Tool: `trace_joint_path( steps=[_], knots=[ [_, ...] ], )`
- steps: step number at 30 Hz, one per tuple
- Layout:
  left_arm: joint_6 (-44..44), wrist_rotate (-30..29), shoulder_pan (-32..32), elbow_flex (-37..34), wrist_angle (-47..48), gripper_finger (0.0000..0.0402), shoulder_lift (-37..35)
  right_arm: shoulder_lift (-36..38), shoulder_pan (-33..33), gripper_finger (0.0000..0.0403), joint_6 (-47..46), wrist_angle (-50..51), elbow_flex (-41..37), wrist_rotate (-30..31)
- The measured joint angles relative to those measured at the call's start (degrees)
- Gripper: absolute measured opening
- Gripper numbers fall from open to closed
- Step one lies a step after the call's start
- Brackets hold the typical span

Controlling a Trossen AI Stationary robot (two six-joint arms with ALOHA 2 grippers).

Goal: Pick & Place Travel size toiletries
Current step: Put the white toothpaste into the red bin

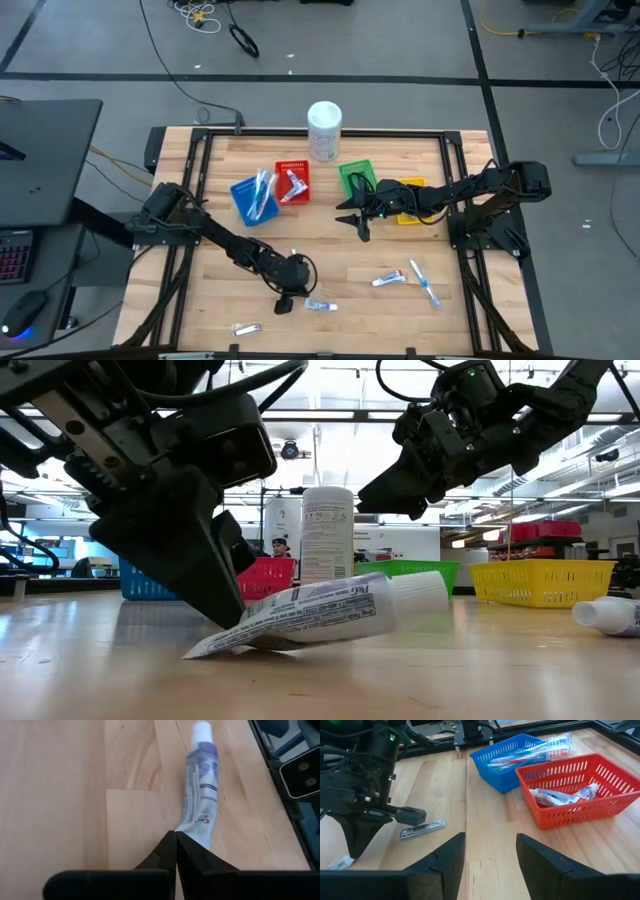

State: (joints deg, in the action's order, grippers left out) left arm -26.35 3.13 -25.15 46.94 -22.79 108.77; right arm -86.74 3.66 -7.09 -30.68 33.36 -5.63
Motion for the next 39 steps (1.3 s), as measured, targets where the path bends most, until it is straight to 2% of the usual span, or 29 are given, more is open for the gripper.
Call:
trace_joint_path(
  steps=[9,15,20,23,28,31,33,39],
  knots=[
    [0.3,-1.1,0.0,0.0,-0.2,0.0005,-0.1,0.0,0.0,0.0185,0.0,0.0,0.0,0.0],
    [1.0,-2.7,0.0,0.0,0.9,0.0004,-2.6,0.0,0.0,0.0185,-0.1,0.1,0.0,-0.3],
    [0.6,-3.5,0.1,0.0,3.3,0.0004,-3.9,0.0,-0.9,0.0185,-3.9,0.5,0.0,-6.4],
    [1.6,-3.9,0.1,0.0,3.7,0.0003,-3.9,0.0,-5.1,0.0185,-4.5,1.8,0.0,-7.3],
    [2.8,-5.1,0.9,0.0,3.9,0.0004,-4.2,0.0,-11.9,0.0185,-2.3,1.8,0.0,-0.6],
    [3.0,-5.8,1.3,0.0,4.2,0.0005,-4.2,-0.3,-15.7,0.0185,-9.1,1.7,0.0,-1.1],
    [3.1,-6.1,1.5,0.0,3.9,0.0005,-4.2,-1.2,-18.9,0.0185,-12.1,2.2,0.0,0.9],
    [3.1,-8.1,2.1,0.0,3.8,0.0005,-4.2,-6.8,-28.9,0.0185,-14.3,-1.2,0.0,15.3]
  ],
)
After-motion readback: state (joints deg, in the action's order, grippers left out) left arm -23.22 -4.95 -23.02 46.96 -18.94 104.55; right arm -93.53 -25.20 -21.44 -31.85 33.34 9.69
